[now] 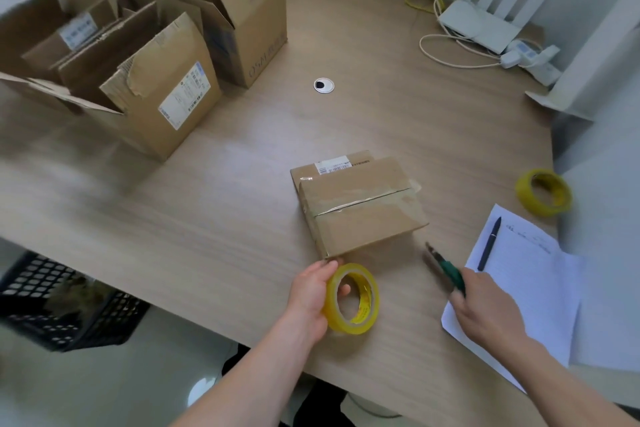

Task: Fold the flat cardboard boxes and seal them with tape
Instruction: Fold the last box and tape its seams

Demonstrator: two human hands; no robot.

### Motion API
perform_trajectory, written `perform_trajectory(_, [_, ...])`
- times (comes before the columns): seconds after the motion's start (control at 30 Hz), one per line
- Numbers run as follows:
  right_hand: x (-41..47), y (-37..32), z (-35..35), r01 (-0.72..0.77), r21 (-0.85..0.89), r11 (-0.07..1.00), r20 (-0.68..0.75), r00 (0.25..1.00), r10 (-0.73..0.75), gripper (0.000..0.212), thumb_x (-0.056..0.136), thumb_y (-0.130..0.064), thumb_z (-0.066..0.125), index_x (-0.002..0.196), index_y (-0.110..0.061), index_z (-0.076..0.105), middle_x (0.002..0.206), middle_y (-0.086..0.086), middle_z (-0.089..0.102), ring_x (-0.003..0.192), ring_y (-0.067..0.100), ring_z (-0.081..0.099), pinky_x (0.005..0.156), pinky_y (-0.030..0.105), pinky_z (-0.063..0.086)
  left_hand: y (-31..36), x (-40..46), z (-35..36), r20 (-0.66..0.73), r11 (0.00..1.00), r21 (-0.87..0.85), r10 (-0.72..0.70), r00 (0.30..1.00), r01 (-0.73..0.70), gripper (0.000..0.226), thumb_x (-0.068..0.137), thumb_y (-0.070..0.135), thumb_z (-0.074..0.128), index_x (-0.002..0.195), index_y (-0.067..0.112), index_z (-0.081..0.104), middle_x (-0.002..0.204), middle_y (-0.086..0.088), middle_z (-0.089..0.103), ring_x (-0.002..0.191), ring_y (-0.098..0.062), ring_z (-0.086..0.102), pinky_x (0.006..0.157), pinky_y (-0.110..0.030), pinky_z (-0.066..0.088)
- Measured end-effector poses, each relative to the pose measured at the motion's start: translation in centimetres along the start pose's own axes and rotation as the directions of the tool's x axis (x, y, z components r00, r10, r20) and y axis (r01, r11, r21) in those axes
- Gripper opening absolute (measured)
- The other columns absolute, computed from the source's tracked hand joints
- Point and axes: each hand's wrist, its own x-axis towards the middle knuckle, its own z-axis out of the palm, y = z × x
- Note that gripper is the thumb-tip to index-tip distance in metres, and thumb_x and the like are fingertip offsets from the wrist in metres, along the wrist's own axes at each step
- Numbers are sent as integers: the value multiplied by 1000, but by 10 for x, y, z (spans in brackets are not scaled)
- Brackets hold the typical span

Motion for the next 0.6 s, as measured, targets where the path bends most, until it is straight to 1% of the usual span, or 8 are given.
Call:
perform_trajectory(0.03, [-4,-4,-5,17,107,994,-46,999,-13,13,92,-16,43,83,-22,48,75,2,52,61,21,50,59,43,46,2,0,0,3,1000,2,1,1000,-1,10,95,11,59,97,10,68,78,-10,68,50,-18,58,40,-16,41])
perform_trajectory(0.1, [-16,-17,-21,137,283,949,-154,983,-96,24,92,-15,43,81,-36,47,70,-4,52,62,18,50,53,37,40,5,-1,1,8,1000,1,5,1000,-5,10,95,10,58,98,9,67,81,-10,67,50,-16,60,38,-16,40])
perform_trajectory(0.17, [-34,-36,-40,323,311,894,-218,940,-264,30,92,-20,50,102,-48,55,78,-17,58,72,8,54,57,29,44,7,1,1,11,1000,6,11,1000,-11,10,94,9,58,99,8,67,83,-11,67,54,-17,62,38,-16,41])
perform_trajectory(0.23, [-51,-57,-54,495,188,848,-257,858,-444,39,90,-20,62,123,-40,59,93,-22,63,77,4,57,60,29,49,8,2,1,9,1000,7,17,1000,-17,9,93,8,59,98,7,67,84,-11,67,62,-19,62,38,-15,42])
perform_trajectory(0.27, [-56,-65,-59,552,110,827,-255,820,-513,41,88,-20,67,125,-36,61,96,-20,64,75,6,59,56,30,50,8,3,1,3,1000,0,21,1000,-21,8,93,8,60,96,7,67,84,-12,66,65,-21,63,38,-15,43])
perform_trajectory(0.33, [-59,-83,-66,614,-9,789,-194,773,-604,39,89,-24,68,125,-35,63,91,-12,64,68,16,60,48,32,47,8,3,1,-13,999,-16,34,999,-34,7,92,6,61,94,5,68,83,-13,66,68,-21,63,39,-15,44])
perform_trajectory(0.5, [-43,-110,-66,596,-152,789,-9,797,-604,40,98,-48,36,137,-45,46,98,-7,56,81,19,58,57,32,43,8,6,0,-22,998,-35,50,998,-51,11,90,-1,60,85,3,69,70,-13,68,57,-18,65,44,-19,47])
perform_trajectory(0.6, [-35,-116,-61,588,-188,786,17,802,-596,39,98,-48,33,133,-40,48,95,-8,55,79,19,57,58,33,46,9,7,0,-42,998,-40,47,998,-49,10,91,0,60,86,1,68,72,-15,68,59,-21,64,44,-20,47])
